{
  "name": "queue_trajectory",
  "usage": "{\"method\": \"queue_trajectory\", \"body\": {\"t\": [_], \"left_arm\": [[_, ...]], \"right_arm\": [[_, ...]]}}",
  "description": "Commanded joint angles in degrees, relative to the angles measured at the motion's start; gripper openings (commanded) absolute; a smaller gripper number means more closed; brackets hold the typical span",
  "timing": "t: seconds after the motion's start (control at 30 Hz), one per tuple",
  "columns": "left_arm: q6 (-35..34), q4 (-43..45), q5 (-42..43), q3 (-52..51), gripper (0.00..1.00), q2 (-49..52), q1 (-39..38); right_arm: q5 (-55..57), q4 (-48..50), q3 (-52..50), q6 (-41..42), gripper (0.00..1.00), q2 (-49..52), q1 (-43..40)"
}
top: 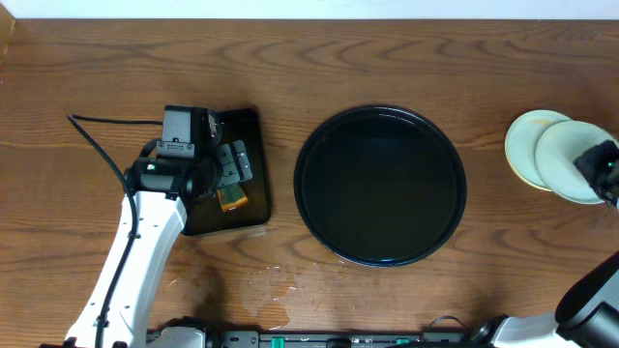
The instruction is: Clean dirty plates on tray and stack at the side
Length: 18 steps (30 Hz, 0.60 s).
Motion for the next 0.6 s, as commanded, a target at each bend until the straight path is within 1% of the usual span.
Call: {"method": "queue_trajectory", "body": {"t": [0.0, 0.07, 0.13, 0.23, 0.27, 0.3, 0.33, 0.43, 0.57], "left_arm": [[0.5, -0.2, 0.5, 0.9, 0.92, 0.4, 0.1], [0.5, -0.2, 0.5, 0.9, 0.92, 0.4, 0.1], [0.5, -0.2, 0.5, 0.9, 0.92, 0.4, 0.1], [0.5, -0.2, 0.5, 0.9, 0.92, 0.4, 0.1], [0.5, -0.2, 0.5, 0.9, 0.92, 0.4, 0.1], [0.5, -0.2, 0.5, 0.9, 0.92, 0.4, 0.1], [0.5, -0.2, 0.5, 0.9, 0.92, 0.4, 0.1], [0.5, -0.2, 0.5, 0.9, 0.92, 0.4, 0.1], [0.5, -0.2, 0.5, 0.9, 0.92, 0.4, 0.1]], "right_arm": [[-16.4, 1.8, 0.4, -6.1, 0.52, -2.7, 0.1], [-16.7, 0.6, 0.4, -4.9, 0.52, -4.7, 0.3], [-13.4, -1.5, 0.4, -3.5, 0.45, -6.1, 0.5], [-1.3, -3.9, 0.4, -2.3, 0.35, -6.0, 1.2], [4.5, -4.8, 0.4, -1.0, 0.22, -5.3, 1.7], [8.6, -5.0, 0.4, 0.2, 0.14, -4.5, 2.1], [11.4, -4.8, 0.4, 0.7, 0.1, -3.4, 2.5], [15.6, -2.7, 0.4, 0.8, 0.06, 1.5, 3.4], [15.9, -2.1, 0.4, 0.7, 0.02, 7.1, 3.4]]}}
